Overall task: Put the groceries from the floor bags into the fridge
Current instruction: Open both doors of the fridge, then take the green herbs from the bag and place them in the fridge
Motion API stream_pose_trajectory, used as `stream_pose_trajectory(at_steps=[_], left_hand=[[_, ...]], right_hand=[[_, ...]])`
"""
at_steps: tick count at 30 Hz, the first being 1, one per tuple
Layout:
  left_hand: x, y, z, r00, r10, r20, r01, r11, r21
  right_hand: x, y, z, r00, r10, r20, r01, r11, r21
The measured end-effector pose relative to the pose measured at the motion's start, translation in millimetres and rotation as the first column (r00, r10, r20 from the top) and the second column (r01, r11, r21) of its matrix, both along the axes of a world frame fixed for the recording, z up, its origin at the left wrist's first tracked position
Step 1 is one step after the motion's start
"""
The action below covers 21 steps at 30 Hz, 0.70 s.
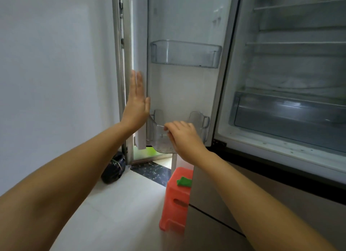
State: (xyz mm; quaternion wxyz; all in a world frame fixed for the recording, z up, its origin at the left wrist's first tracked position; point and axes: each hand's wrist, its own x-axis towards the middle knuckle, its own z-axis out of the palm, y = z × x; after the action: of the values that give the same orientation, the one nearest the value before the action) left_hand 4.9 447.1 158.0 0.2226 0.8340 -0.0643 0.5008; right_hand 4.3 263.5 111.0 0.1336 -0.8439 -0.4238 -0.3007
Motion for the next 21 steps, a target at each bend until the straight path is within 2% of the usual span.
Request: stream_pose_trajectory(at_steps=[7,11,13,15,16,18,19,21], left_hand=[[1.5,2.2,-2.1,1.0,-0.022,-0.013,0.022,0.999,0.032],[-12.4,-2.3,0.7,0.994,0.013,-0.11,-0.011,1.0,0.018],[-25.5,-3.5,-2.5,0.985,0.001,-0.17,0.002,1.0,0.019],[-45.5,-2.4,-18.0,0.977,0.027,-0.211,-0.013,0.998,0.069],[-56.8,-1.1,-30.8,0.971,0.056,-0.233,-0.029,0.993,0.116],[-79.5,-0.1,-65.8,0.942,0.106,-0.318,-0.045,0.98,0.193],[-91.3,-1.7,-86.3,0.912,0.126,-0.391,-0.048,0.978,0.204],[-117.7,-9.2,-127.3,0.817,0.165,-0.553,-0.086,0.982,0.166]], right_hand=[[-1.8,-3.3,-1.0,1.0,-0.013,-0.007,0.013,1.0,-0.005],[-7.3,-4.3,2.9,0.998,-0.011,-0.068,0.009,0.999,-0.032],[-14.1,-9.1,4.1,0.992,0.068,-0.104,-0.06,0.995,0.079],[-26.7,-17.0,-3.5,0.992,0.122,-0.041,-0.112,0.972,0.205],[-34.5,-20.3,-12.5,0.994,0.109,0.016,-0.11,0.97,0.217],[-46.7,-26.0,-39.5,0.993,0.063,0.097,-0.078,0.984,0.16],[-52.4,-27.9,-54.9,0.995,0.042,0.088,-0.05,0.994,0.099],[-64.2,-30.3,-83.3,0.998,-0.037,-0.047,0.032,0.993,-0.114]])
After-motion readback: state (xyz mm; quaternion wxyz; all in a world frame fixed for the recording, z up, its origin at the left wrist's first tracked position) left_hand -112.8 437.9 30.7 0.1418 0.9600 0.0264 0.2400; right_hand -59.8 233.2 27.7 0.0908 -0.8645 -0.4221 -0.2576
